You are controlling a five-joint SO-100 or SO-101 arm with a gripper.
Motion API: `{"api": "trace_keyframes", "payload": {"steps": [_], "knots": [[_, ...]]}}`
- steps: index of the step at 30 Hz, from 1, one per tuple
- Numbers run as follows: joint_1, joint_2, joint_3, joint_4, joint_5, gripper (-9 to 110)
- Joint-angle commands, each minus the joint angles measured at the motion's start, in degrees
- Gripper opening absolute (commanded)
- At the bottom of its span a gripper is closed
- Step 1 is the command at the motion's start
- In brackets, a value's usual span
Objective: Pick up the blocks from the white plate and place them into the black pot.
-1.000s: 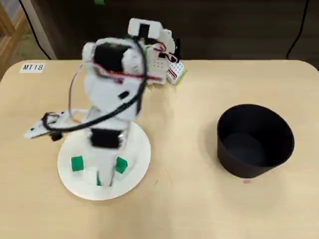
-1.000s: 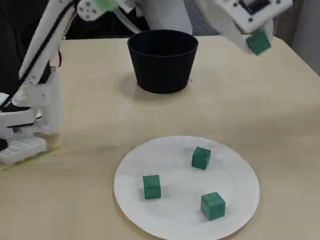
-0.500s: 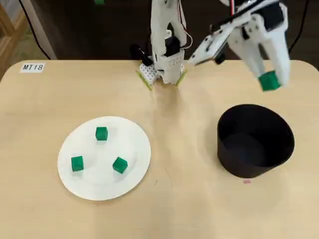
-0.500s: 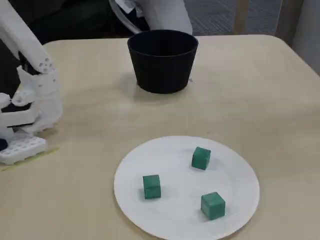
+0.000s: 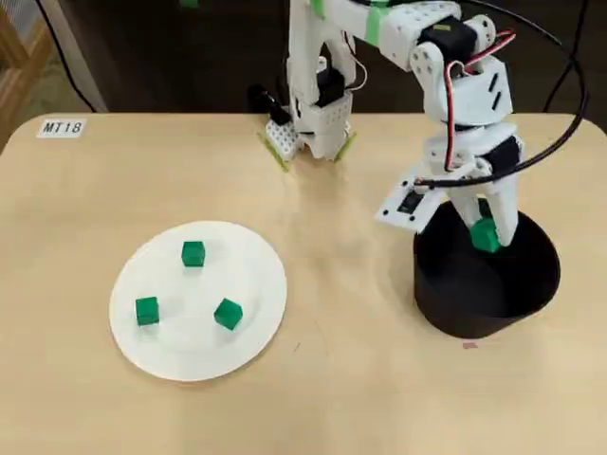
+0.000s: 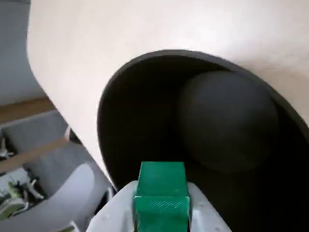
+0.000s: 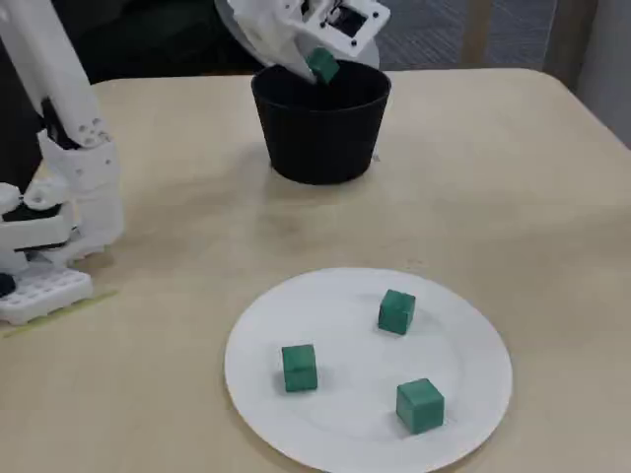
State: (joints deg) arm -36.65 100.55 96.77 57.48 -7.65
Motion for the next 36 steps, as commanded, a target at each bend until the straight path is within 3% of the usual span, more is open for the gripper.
{"api": "trace_keyframes", "payload": {"steps": [1,6,8,10,12,23,29,36], "knots": [[0.79,0.18,-0.53,-0.35,-0.88,26],[2.37,0.35,-0.97,-0.35,-1.93,25],[3.25,1.05,-1.05,-0.35,-2.02,16],[4.75,2.46,-1.93,0.35,-3.08,-2],[8.09,4.31,-4.22,3.16,-4.66,-2],[51.68,-6.15,-26.89,30.67,-13.62,-2],[61.44,-11.87,-28.65,31.99,-0.18,-2],[63.9,-17.23,-29.97,29.0,19.69,-2]]}}
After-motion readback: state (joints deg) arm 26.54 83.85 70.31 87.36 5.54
